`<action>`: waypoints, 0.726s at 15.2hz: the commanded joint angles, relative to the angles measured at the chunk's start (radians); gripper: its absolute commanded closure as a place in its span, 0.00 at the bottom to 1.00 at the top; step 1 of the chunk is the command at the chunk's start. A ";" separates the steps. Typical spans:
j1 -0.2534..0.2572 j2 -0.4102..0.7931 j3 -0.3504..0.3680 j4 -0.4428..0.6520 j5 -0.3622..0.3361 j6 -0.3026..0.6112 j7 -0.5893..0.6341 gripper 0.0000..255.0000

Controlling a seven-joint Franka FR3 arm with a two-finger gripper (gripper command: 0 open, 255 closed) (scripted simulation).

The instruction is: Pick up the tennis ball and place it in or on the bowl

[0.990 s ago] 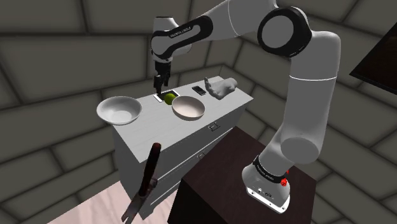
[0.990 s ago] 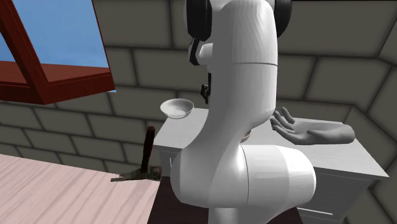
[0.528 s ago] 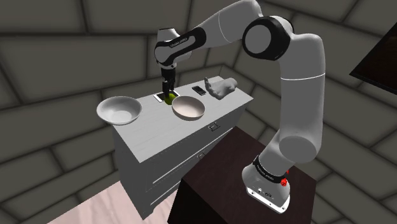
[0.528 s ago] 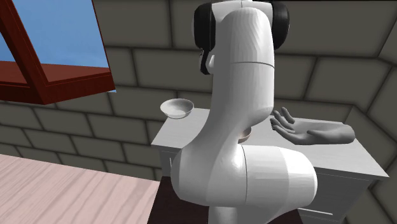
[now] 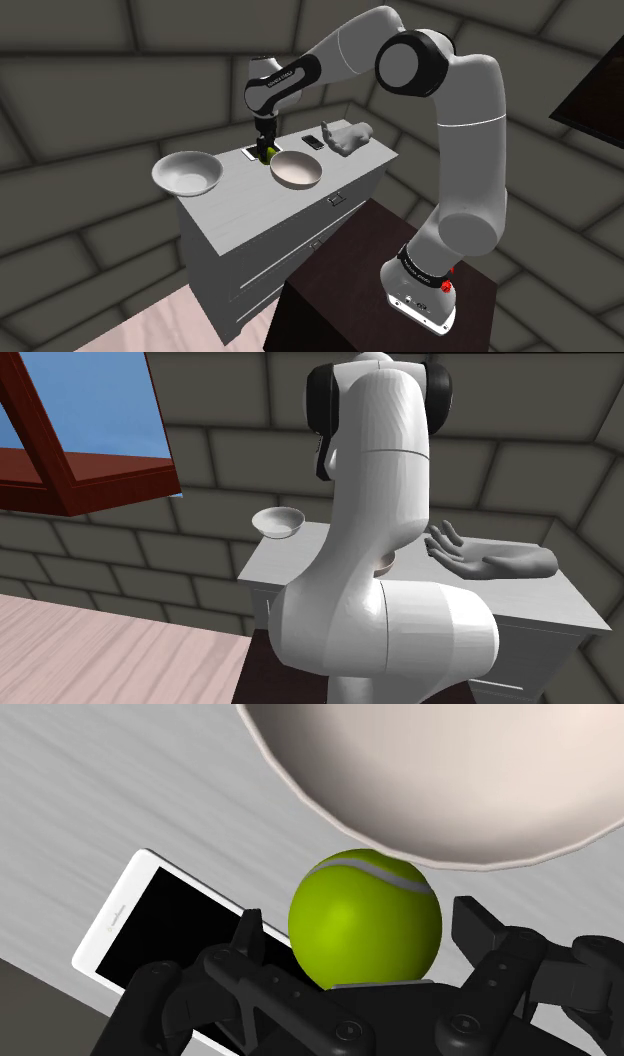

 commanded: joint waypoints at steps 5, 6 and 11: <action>0.000 0.002 0.000 0.001 0.000 0.002 0.000 0.00; 0.000 0.002 0.000 0.001 0.000 0.002 0.000 0.00; 0.000 0.002 0.000 0.000 0.000 0.002 0.000 1.00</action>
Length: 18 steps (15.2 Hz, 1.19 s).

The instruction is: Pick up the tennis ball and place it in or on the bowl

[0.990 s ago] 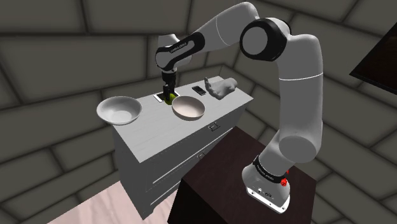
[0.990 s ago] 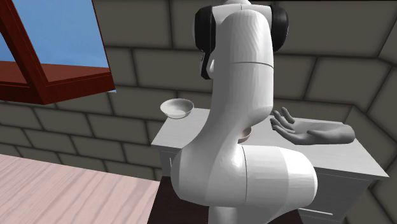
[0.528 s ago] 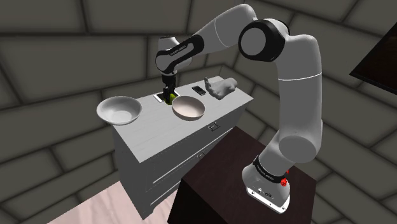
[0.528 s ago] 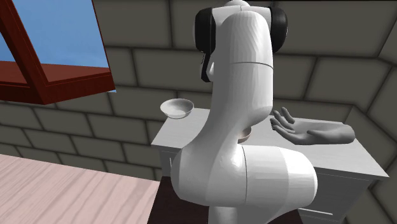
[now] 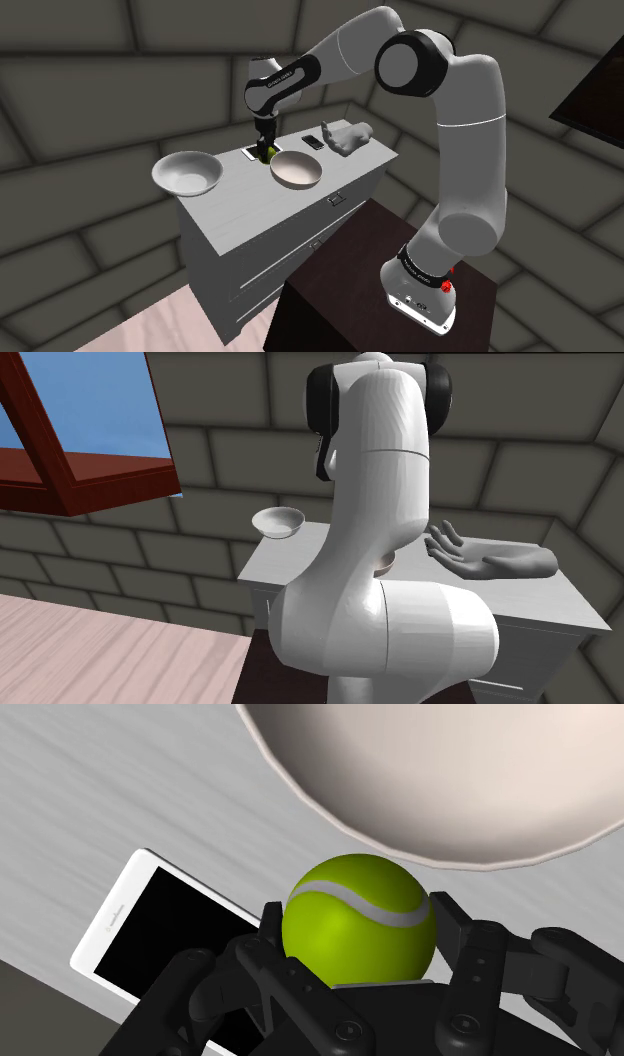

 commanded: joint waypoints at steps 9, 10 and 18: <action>0.001 -0.034 0.000 0.004 0.000 -0.037 -0.002 1.00; 0.001 -0.042 0.000 0.005 0.000 -0.047 -0.002 1.00; 0.002 -0.102 -0.001 0.026 0.000 -0.127 -0.007 1.00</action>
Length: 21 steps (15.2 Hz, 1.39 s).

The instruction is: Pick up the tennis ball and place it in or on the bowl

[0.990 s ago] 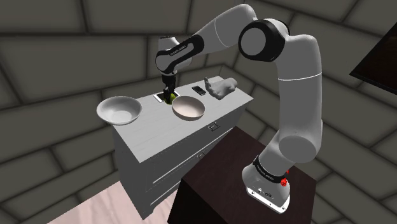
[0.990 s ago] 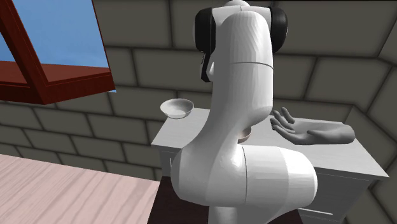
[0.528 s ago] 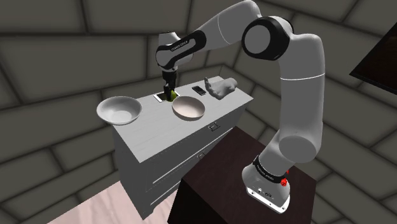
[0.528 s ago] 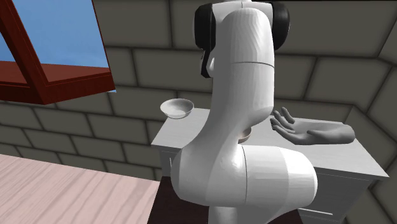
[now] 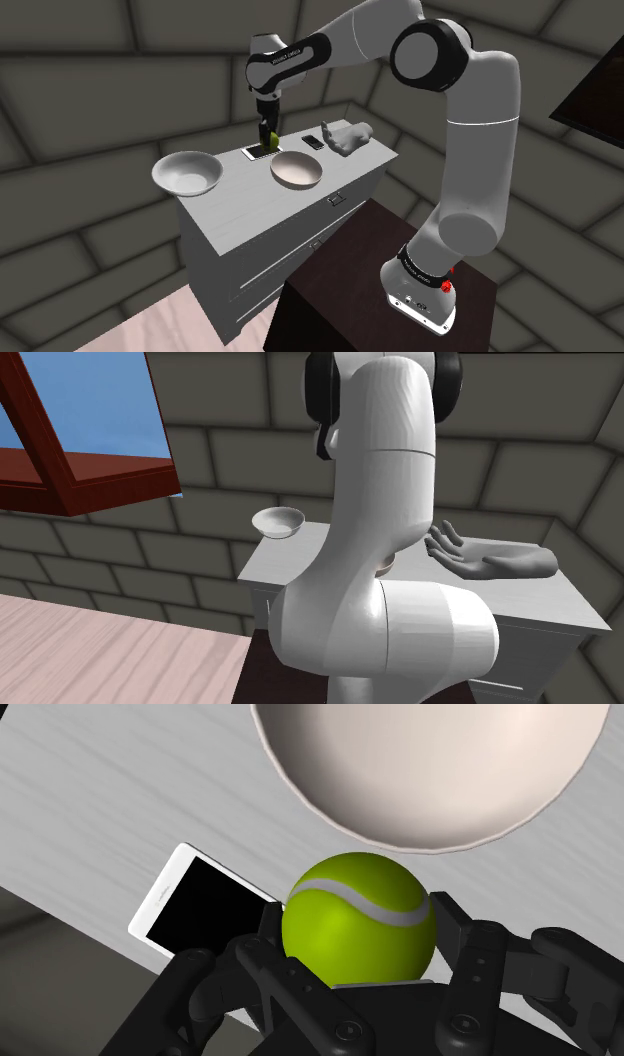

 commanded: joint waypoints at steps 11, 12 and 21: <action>0.003 -0.073 0.000 0.054 0.000 -0.127 -0.005 1.00; 0.003 -0.077 0.000 0.061 0.000 -0.138 -0.006 1.00; 0.112 -0.003 0.051 0.195 0.008 -0.207 0.146 1.00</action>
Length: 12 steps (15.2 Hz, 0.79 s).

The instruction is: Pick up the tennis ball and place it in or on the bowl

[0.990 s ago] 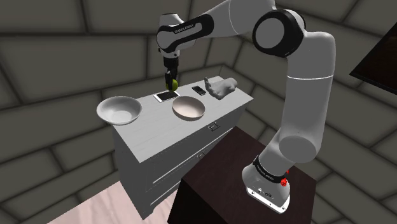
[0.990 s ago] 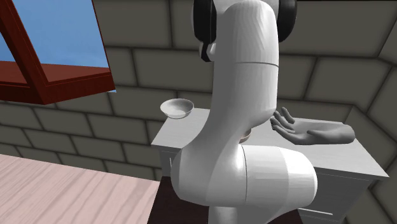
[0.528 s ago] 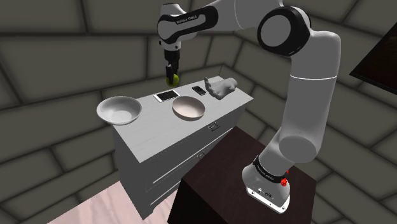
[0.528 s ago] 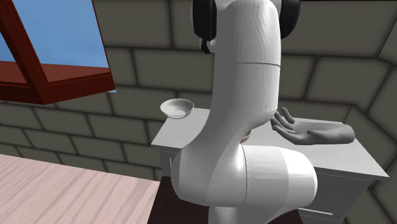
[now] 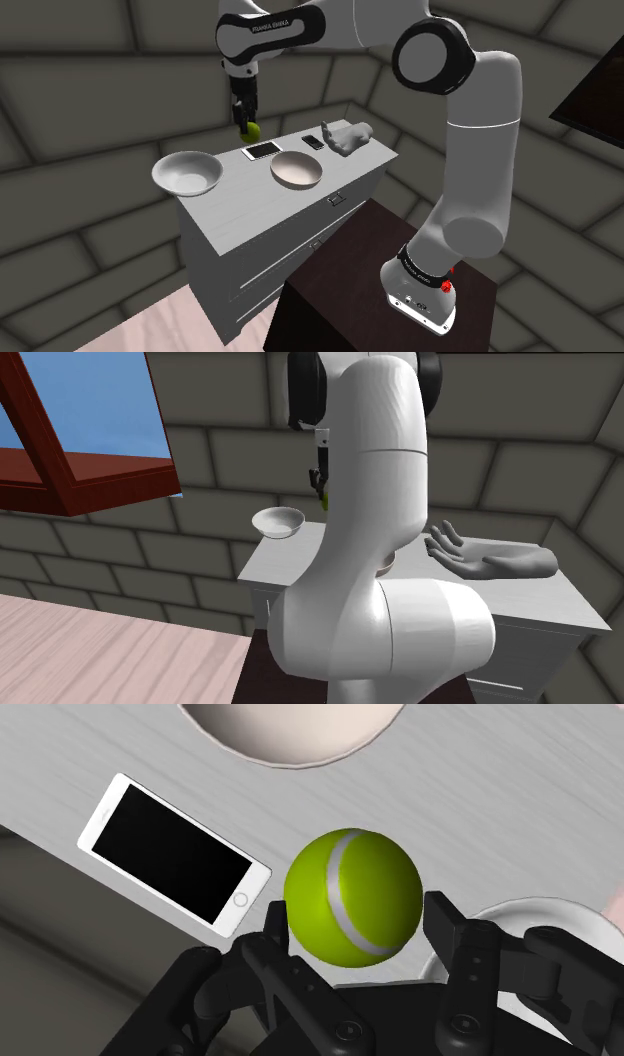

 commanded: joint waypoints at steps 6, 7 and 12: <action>0.096 0.106 0.037 0.168 0.004 -0.066 0.126 1.00; 0.110 0.128 0.041 0.204 0.004 -0.081 0.142 1.00; 0.183 0.267 0.060 0.440 0.004 -0.179 0.223 1.00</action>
